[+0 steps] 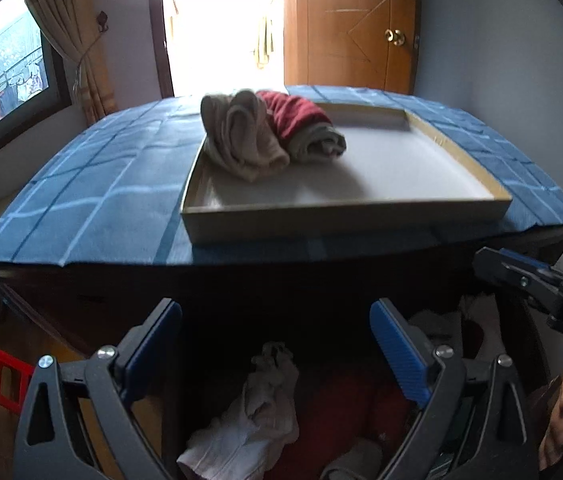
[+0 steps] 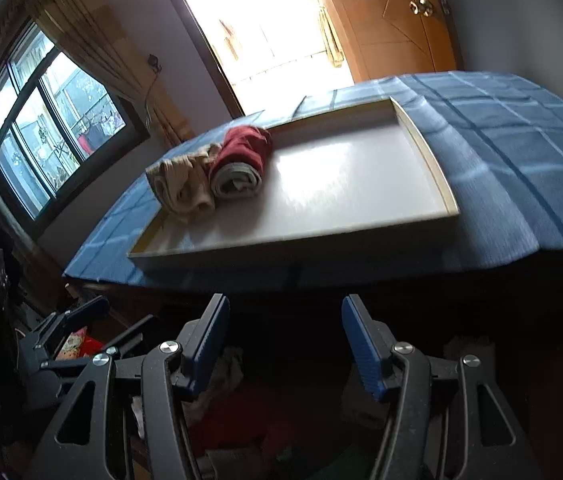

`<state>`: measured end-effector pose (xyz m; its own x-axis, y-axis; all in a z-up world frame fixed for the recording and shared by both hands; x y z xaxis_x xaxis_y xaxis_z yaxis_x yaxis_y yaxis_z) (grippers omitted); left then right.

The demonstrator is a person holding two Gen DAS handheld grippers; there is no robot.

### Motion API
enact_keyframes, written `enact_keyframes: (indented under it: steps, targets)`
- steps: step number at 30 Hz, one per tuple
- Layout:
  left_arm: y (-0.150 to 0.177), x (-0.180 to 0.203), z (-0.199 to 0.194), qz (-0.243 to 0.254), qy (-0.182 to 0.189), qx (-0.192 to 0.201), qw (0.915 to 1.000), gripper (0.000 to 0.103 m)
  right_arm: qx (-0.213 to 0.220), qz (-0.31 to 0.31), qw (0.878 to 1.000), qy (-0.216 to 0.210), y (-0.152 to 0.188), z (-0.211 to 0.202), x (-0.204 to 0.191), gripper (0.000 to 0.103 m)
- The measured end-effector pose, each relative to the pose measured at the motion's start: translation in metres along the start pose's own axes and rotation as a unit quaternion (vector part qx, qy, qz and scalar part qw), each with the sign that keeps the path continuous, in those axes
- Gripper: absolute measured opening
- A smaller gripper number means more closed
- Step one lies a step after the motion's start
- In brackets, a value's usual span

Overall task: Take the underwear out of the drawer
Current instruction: 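Lower both open tools back into the drawer of clothes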

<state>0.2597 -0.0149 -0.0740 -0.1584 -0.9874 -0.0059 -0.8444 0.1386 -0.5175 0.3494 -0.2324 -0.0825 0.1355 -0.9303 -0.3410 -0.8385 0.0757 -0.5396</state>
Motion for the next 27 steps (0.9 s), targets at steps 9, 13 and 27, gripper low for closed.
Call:
enact_keyframes:
  steps: [9,13,27]
  targets:
    - [0.020,-0.006,0.011,-0.003,0.004,-0.025,0.9997,0.097,-0.026,-0.001,1.000,0.015,0.027,0.013,0.015,0.061]
    - [0.029,-0.009,0.014,-0.004,0.010,-0.033,0.9994,0.097,-0.035,-0.008,0.999,0.018,0.038,0.013,0.019,0.061]
    - [0.070,-0.018,0.027,0.016,0.008,-0.080,0.9967,0.097,-0.119,-0.038,0.992,0.001,0.090,0.028,0.034,0.061]
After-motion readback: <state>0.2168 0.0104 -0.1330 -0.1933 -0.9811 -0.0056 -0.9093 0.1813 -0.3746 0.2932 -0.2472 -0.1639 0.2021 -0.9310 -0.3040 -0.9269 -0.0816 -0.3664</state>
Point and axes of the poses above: each gripper's, at about its wrist camera, not at the fingertips, and z roughly the way its jaws point, x to its right, y to its underside, the point moved 6 cm from there along z, roughly the way its jaws point, and after that the axes turned 14 degrees about -x, right-handed, at the moved point
